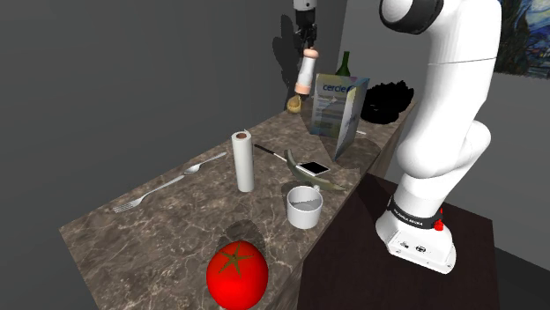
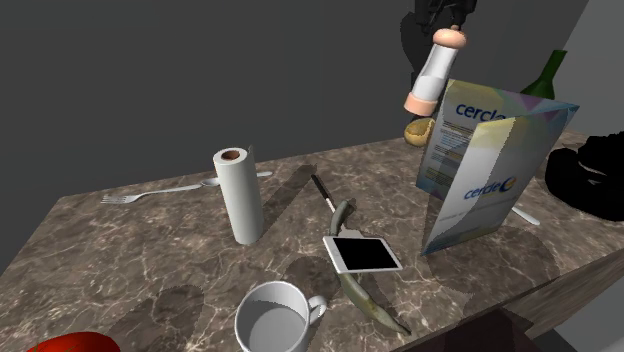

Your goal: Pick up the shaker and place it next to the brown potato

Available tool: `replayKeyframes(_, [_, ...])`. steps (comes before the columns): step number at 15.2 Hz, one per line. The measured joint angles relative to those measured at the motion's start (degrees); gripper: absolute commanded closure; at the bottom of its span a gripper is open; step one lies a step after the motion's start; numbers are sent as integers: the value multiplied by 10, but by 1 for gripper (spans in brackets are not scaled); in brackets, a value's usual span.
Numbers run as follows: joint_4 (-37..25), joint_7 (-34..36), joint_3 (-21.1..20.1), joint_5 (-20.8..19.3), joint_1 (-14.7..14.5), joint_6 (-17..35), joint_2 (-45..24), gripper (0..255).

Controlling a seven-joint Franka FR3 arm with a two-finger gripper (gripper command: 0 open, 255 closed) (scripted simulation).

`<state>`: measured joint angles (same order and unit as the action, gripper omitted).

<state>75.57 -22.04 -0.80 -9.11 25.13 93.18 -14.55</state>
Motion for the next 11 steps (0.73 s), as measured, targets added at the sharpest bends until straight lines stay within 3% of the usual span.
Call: replayKeyframes(11, [108, 13, 0, -2, 2, 91, 16, 255])
